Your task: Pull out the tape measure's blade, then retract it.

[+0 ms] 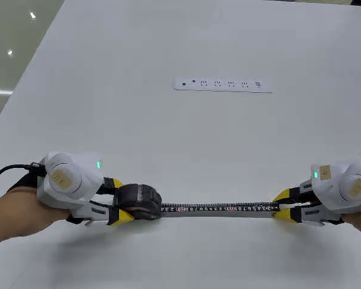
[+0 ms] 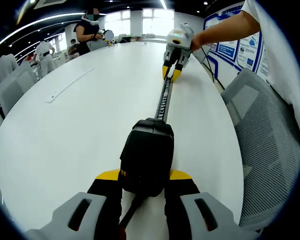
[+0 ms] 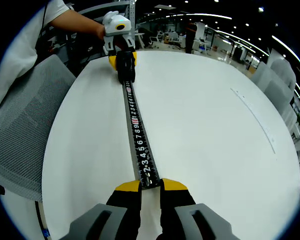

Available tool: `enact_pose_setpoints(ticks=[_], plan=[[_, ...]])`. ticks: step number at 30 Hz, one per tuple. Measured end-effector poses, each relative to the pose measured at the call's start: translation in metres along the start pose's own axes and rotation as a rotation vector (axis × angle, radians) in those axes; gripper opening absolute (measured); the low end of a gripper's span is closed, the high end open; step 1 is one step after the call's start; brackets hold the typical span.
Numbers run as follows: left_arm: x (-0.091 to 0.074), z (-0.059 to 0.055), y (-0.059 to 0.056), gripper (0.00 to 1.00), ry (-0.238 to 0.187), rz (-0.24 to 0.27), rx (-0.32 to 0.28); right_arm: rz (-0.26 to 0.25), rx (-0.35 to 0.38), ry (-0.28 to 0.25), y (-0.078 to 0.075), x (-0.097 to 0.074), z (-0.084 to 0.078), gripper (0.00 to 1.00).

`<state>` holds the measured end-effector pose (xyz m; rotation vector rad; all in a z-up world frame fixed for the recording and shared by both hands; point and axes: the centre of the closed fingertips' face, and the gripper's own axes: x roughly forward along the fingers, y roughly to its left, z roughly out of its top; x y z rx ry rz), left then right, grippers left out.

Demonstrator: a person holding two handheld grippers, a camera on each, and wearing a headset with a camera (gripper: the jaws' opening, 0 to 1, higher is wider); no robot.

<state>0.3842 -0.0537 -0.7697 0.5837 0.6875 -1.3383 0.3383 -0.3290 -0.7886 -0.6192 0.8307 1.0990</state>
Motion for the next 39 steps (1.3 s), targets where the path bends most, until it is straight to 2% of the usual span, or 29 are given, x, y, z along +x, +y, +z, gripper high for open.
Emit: enact_pose_setpoints(ticks=[12, 15, 19, 21, 22, 24, 31, 36, 38, 39], plan=[[0.000, -0.001, 0.001, 0.28, 0.010, 0.023, -0.002, 0.001, 0.030, 0.005, 0.000, 0.000, -0.001, 0.13], [0.000, -0.001, 0.001, 0.28, 0.010, 0.025, -0.006, 0.000, 0.019, 0.012, -0.001, 0.000, -0.001, 0.13], [-0.001, -0.002, 0.001, 0.29, 0.011, 0.031, -0.028, -0.002, 0.037, 0.012, -0.001, 0.000, -0.002, 0.14], [-0.001, 0.001, -0.004, 0.33, -0.008, 0.008, -0.083, -0.004, 0.042, 0.003, 0.000, -0.001, 0.000, 0.18], [-0.002, 0.005, -0.003, 0.37, -0.033, 0.005, -0.112, 0.005, 0.078, -0.029, 0.003, 0.000, 0.005, 0.21], [-0.002, 0.003, 0.000, 0.37, -0.020, 0.018, -0.083, -0.004, 0.076, -0.020, 0.001, 0.000, 0.004, 0.23], [-0.002, 0.005, 0.000, 0.38, -0.021, 0.021, -0.073, -0.007, 0.095, -0.021, 0.003, 0.000, 0.004, 0.24], [-0.006, 0.006, -0.001, 0.40, -0.038, 0.034, -0.109, -0.043, 0.133, -0.054, 0.001, -0.006, 0.010, 0.27], [-0.008, 0.006, -0.001, 0.43, -0.042, 0.051, -0.118, -0.047, 0.174, -0.067, 0.004, -0.007, 0.013, 0.31], [-0.011, 0.006, 0.000, 0.44, -0.055, 0.067, -0.143, -0.063, 0.192, -0.079, 0.003, -0.008, 0.015, 0.35]])
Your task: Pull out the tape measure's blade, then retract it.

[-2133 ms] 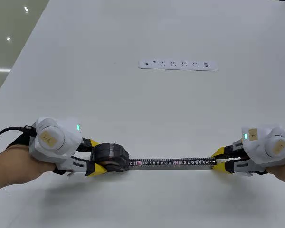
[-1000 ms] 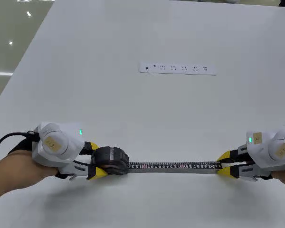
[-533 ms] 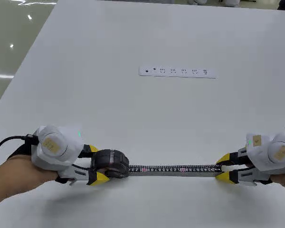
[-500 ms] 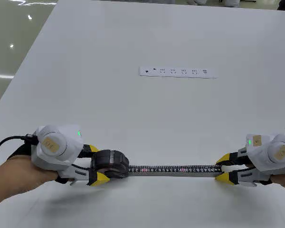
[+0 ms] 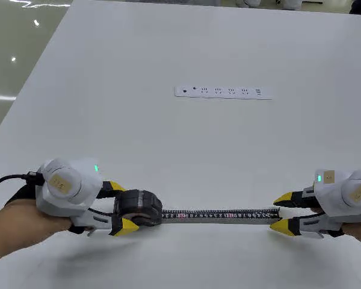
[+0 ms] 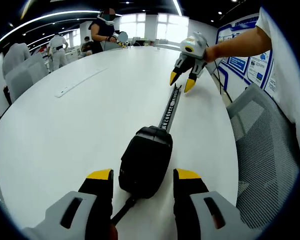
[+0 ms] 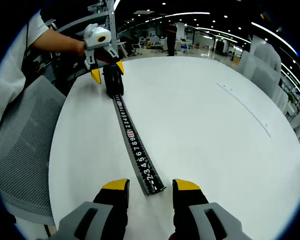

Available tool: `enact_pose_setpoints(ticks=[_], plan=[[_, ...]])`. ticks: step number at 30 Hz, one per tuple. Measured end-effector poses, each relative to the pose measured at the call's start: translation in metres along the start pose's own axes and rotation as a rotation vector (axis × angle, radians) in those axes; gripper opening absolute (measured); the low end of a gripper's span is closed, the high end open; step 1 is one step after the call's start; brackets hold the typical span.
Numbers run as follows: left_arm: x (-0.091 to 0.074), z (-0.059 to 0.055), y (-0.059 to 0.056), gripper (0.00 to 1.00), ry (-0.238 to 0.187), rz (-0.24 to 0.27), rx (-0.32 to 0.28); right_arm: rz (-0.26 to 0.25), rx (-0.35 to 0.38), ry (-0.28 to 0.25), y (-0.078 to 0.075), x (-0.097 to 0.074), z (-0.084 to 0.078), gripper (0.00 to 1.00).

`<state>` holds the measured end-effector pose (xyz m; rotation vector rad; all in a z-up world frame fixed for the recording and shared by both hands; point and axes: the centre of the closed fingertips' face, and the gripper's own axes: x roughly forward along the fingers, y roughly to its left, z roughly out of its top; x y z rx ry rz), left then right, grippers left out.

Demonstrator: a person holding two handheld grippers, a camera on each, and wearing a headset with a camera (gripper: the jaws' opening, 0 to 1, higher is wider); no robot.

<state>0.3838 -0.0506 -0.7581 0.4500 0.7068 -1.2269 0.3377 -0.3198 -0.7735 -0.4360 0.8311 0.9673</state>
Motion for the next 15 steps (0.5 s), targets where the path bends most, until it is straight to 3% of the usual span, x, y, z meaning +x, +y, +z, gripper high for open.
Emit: enact_pose_setpoints(ticks=[3, 9, 10, 12, 13, 15], plan=[[-0.006, -0.001, 0.000, 0.49, -0.020, 0.033, -0.054, -0.014, 0.054, -0.031, 0.003, -0.001, 0.004, 0.44], [-0.021, 0.000, -0.004, 0.56, -0.085, 0.085, -0.149, -0.070, 0.085, -0.055, 0.008, -0.007, 0.007, 0.62], [-0.024, 0.001, -0.004, 0.58, -0.095, 0.104, -0.145, -0.122, 0.080, -0.073, 0.003, -0.010, 0.011, 0.65], [-0.028, -0.001, -0.006, 0.60, -0.094, 0.120, -0.149, -0.118, 0.099, -0.097, 0.007, -0.012, 0.014, 0.71], [-0.031, 0.001, -0.007, 0.62, -0.113, 0.129, -0.166, -0.116, 0.112, -0.098, 0.010, -0.012, 0.014, 0.71], [-0.036, -0.001, -0.006, 0.64, -0.120, 0.160, -0.176, -0.139, 0.107, -0.094, 0.010, -0.014, 0.012, 0.72]])
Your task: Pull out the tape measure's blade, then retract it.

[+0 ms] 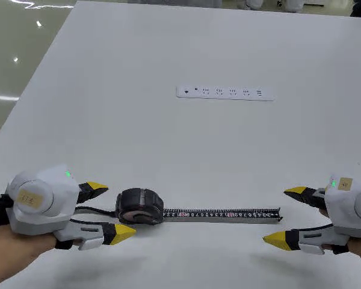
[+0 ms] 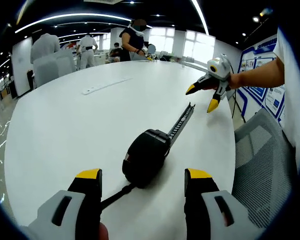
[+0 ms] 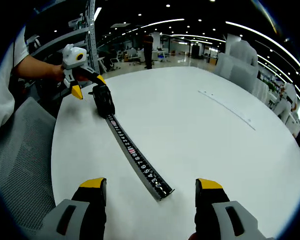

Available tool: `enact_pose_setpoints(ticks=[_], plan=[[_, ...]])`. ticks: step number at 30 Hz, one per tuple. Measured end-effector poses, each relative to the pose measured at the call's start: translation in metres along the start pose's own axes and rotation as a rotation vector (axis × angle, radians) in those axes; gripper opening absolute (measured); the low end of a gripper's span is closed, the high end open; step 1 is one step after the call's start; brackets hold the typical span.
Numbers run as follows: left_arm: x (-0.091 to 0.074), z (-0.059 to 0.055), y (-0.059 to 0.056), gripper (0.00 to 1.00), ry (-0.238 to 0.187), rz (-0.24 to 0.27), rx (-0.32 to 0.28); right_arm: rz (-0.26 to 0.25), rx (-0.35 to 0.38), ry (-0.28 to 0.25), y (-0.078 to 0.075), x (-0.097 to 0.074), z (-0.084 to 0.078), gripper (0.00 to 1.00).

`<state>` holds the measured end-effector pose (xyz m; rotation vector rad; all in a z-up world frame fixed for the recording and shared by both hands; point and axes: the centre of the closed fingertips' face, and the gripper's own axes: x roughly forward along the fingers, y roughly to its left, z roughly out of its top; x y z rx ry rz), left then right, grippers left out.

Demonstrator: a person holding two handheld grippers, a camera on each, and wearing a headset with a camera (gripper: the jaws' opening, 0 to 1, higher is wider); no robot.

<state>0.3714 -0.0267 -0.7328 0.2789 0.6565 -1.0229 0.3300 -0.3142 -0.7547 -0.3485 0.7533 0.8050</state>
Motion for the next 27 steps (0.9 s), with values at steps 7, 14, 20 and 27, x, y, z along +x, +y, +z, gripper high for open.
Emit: enact_pose_setpoints(ticks=[7, 14, 20, 27], plan=[[-0.017, -0.002, -0.005, 0.68, -0.040, 0.060, -0.049, -0.027, 0.045, -0.046, 0.011, -0.010, 0.007, 0.80], [-0.035, -0.006, -0.010, 0.70, -0.074, 0.130, -0.077, -0.072, 0.081, -0.079, 0.021, -0.023, 0.009, 0.89], [-0.050, -0.016, -0.012, 0.75, -0.090, 0.180, -0.106, -0.083, 0.099, -0.087, 0.030, -0.031, 0.003, 0.94], [-0.060, -0.025, -0.021, 0.79, -0.094, 0.202, -0.131, -0.094, 0.107, -0.100, 0.039, -0.041, 0.000, 0.99]])
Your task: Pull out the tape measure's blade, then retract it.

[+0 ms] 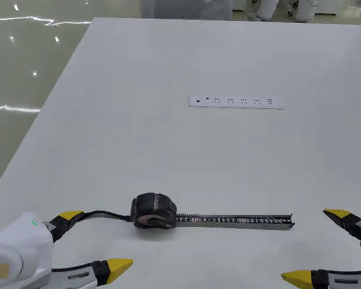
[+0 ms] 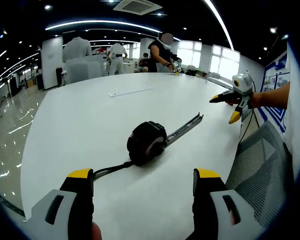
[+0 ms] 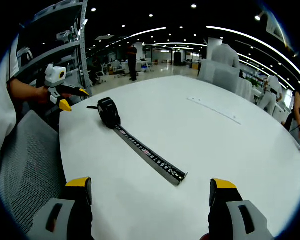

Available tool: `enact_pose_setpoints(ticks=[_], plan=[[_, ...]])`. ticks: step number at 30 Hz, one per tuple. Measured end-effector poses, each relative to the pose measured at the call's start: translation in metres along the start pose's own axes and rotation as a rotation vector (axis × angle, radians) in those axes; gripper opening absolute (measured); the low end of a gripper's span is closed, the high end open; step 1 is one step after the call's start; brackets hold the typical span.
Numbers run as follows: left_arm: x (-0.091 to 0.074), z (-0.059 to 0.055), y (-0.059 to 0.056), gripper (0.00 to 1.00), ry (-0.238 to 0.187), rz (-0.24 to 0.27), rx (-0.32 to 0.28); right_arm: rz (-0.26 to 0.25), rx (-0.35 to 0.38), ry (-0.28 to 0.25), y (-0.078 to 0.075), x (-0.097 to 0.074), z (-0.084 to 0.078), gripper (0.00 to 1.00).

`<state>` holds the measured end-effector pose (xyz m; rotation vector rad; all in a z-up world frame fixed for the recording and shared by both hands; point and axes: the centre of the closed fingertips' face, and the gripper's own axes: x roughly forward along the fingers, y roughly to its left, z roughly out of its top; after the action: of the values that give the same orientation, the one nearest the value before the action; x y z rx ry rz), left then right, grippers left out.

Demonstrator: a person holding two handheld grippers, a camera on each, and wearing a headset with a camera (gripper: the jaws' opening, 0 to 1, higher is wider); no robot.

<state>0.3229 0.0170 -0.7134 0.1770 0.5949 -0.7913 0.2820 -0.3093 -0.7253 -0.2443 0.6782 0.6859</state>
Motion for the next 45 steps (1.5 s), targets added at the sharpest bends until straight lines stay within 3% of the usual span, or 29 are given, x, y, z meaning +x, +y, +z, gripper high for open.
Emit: enact_pose_setpoints(ticks=[23, 29, 45], plan=[[-0.027, -0.030, -0.018, 0.85, -0.023, 0.053, -0.096, -0.064, 0.063, -0.036, 0.030, -0.036, -0.027, 0.99], [-0.030, -0.027, -0.016, 0.85, -0.046, 0.061, -0.112, -0.083, 0.075, -0.041, 0.031, -0.041, -0.032, 0.99], [-0.028, -0.023, -0.022, 0.85, -0.041, 0.045, -0.101, -0.087, 0.096, -0.037, 0.032, -0.043, -0.040, 0.99]])
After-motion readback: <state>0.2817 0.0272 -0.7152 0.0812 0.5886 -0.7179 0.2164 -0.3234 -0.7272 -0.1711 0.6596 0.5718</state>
